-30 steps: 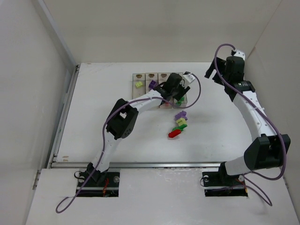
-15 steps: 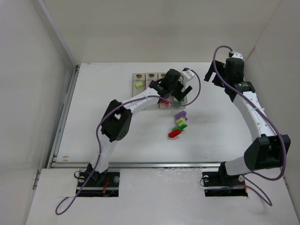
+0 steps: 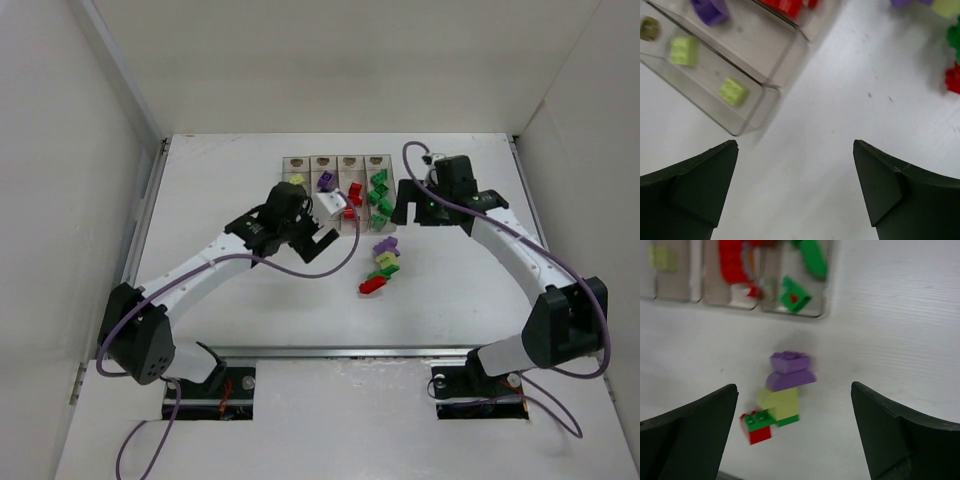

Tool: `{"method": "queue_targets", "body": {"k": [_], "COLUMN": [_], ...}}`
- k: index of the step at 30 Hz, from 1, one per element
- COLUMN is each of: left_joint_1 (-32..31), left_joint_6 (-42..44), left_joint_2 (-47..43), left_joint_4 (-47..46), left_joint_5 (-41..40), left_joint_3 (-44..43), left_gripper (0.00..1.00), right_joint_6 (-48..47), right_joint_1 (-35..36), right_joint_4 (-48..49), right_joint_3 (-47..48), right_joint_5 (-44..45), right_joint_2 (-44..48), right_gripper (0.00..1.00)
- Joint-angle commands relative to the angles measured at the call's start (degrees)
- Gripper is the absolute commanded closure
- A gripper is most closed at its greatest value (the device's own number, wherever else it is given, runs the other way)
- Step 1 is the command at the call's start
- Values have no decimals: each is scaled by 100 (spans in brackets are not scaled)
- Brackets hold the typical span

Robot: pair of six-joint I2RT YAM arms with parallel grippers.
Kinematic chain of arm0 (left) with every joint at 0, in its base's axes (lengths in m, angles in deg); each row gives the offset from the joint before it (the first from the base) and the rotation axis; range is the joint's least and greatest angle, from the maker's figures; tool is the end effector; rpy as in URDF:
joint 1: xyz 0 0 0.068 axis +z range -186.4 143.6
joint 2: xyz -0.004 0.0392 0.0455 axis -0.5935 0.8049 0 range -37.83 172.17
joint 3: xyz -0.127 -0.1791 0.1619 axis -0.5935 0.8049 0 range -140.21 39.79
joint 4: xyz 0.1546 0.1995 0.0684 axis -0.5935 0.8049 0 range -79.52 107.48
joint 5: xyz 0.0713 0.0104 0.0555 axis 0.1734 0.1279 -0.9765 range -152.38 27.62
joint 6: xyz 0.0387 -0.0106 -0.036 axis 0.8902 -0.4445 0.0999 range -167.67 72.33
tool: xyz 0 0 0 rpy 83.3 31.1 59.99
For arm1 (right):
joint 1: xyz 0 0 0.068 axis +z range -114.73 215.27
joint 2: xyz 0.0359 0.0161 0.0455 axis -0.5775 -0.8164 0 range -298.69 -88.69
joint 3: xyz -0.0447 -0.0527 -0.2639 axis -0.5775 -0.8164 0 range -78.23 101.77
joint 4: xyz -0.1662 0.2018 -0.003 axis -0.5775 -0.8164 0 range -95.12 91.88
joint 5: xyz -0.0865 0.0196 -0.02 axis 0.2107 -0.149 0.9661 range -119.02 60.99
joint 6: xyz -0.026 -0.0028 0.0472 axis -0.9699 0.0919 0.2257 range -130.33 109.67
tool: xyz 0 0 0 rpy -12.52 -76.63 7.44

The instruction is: Sort the legos into containers by color

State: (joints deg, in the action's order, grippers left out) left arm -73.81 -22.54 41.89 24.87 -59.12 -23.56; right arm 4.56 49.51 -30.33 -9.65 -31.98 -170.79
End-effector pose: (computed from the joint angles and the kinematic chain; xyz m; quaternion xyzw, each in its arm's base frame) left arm 0.2523 -0.1954 0.3058 0.4630 0.7354 -0.0775 0.4886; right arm 0.3024 0.0784 0.2975 -0.0045 0.9260 0.1179 0.3586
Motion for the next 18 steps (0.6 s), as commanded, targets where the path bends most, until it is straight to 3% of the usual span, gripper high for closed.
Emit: {"method": "queue_targets", "body": {"k": [1, 4, 14, 18], "left_joint_1": [-196, -249, -118, -118], "left_joint_6": [-86, -508, -632, -693], "left_joint_2": [-194, -308, -765, -765], "left_joint_4": [56, -147, -385, -385], "left_joint_5": [525, 526, 368, 368], "left_joint_3": [411, 560, 1000, 1000], "left_gripper": [1, 3, 3, 3], "right_joint_6": [-224, -277, -619, -988], "right_joint_1": [193, 255, 325, 439], "right_joint_4": [327, 391, 382, 382], "right_joint_3": [-125, -135, -2, 51], "right_joint_5": [-1248, -1971, -1673, -1813], "right_joint_2": [-111, -559, -1562, -1879], "right_gripper": [0, 0, 0, 7]}}
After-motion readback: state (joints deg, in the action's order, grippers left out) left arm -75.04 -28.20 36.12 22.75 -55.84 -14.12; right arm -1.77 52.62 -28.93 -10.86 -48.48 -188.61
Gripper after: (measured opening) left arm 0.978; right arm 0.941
